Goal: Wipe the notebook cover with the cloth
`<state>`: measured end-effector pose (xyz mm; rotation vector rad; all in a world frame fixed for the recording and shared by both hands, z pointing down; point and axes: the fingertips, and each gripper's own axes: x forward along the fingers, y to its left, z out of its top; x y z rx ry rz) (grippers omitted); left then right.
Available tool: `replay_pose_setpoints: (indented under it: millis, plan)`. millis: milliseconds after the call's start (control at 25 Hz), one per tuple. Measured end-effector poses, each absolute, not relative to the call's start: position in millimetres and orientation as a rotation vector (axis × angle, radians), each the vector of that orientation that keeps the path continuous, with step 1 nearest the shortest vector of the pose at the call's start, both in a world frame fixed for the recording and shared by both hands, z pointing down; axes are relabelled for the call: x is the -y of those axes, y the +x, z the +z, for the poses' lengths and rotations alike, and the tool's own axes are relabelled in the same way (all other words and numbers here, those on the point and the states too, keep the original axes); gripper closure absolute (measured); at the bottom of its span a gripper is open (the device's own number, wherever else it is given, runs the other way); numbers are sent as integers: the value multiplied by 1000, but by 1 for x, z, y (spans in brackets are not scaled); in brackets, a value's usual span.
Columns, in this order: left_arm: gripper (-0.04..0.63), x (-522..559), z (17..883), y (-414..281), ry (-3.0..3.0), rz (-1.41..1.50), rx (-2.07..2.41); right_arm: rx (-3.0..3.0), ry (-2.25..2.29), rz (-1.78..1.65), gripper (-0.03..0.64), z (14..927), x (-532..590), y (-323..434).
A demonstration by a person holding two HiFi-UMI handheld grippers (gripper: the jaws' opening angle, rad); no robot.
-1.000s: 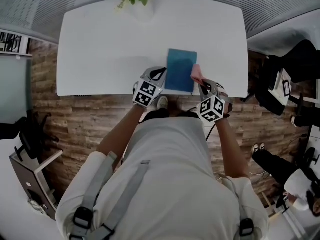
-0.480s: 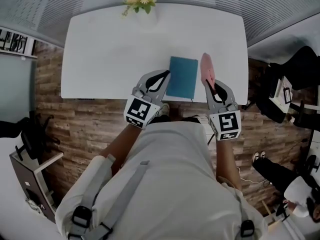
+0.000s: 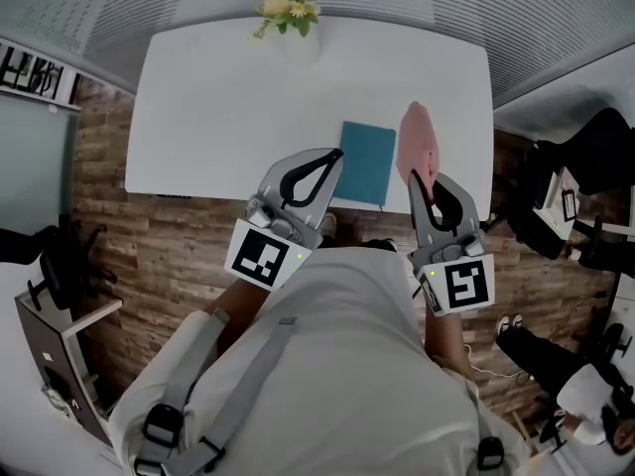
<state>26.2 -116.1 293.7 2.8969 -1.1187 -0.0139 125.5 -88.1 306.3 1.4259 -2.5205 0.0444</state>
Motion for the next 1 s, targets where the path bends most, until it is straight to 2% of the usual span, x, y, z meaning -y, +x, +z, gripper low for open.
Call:
replay_pose_setpoints:
  millis: [440, 1000]
  plan:
    - [594, 114, 278, 24, 2890, -58, 1123, 2540, 1471, 11, 591, 273, 88, 114]
    - [594, 117, 278, 23, 2883, -67, 1124, 2537, 1470, -21, 591, 272, 93, 115]
